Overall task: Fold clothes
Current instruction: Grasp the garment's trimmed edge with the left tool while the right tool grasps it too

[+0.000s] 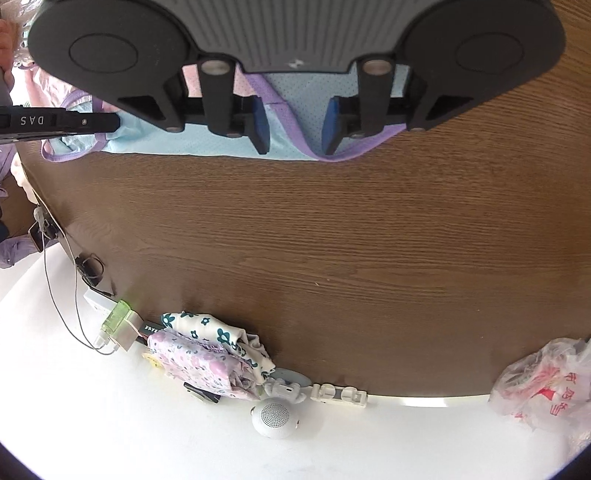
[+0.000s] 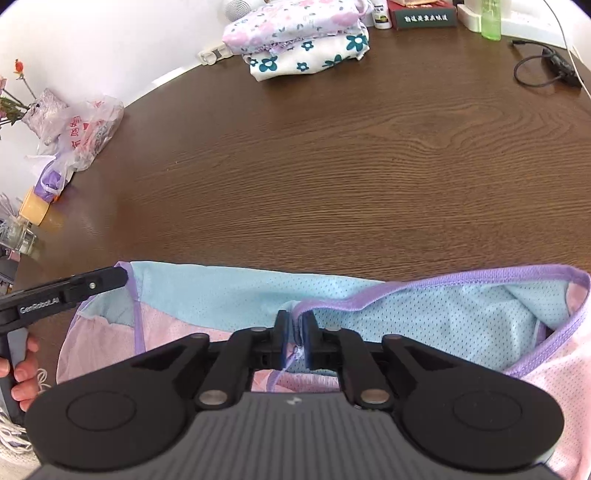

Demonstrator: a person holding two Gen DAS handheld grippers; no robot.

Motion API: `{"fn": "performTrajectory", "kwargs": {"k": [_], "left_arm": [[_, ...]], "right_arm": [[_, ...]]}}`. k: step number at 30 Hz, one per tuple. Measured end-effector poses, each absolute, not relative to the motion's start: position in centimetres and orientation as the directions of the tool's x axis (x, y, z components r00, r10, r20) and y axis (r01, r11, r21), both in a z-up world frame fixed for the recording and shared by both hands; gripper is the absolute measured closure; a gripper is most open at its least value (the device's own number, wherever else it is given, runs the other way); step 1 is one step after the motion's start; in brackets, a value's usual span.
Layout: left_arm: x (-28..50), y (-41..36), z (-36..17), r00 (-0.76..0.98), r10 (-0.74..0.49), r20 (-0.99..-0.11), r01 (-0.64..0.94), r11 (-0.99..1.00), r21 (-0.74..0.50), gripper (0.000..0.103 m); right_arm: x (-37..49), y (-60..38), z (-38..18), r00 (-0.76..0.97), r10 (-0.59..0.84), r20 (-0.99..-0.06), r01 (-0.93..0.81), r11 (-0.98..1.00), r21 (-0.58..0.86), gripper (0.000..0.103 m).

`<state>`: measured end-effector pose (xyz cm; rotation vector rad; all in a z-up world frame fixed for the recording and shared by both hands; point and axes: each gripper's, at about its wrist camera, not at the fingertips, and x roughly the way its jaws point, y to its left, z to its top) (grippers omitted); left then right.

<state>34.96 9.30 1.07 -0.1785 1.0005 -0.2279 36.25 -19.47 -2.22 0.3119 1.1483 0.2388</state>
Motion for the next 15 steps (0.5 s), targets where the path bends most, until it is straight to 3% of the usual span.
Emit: {"fn": "performTrajectory", "kwargs": {"k": [2,4,6,7,10,15], "left_arm": [[35.2,9.2,0.7,0.507,-0.28,-0.815,0.105,0.959,-0.264,0.068],[35.6,9.1,0.2,0.499,-0.29,-0.816,0.099,0.955,-0.279,0.074],[35.8,8.8,-0.2,0.502,-0.307,-0.809,0.115,0.95,-0.29,0.102],[35.7,8.7,-0.2,0.517,-0.298,-0.802,0.113,0.953,-0.281,0.103],[35.2,8.7,0.0,0.573,-0.26,-0.777,0.101,0.963,-0.248,0.103],[35.4,10.0,-0.4,0.597,-0.293,-0.747,0.04,0.94,-0.337,0.103]], "right_arm": [[36.5,-19.5,-2.3,0.398,0.343,-0.851,-0.009,0.929,0.37,0.082],[36.9,-19.3,-2.2,0.401,0.336,-0.852,-0.003,0.931,0.366,0.082],[37.1,-19.1,-2.2,0.404,0.331,-0.853,-0.008,0.934,0.358,0.09],[37.1,-19.0,-2.1,0.409,0.326,-0.852,-0.012,0.936,0.352,0.101],[37.0,-19.3,-0.9,0.483,0.314,-0.817,-0.038,0.94,0.339,0.101],[37.5,-20.5,-0.7,0.552,0.311,-0.774,-0.058,0.94,0.337,0.101]]}}
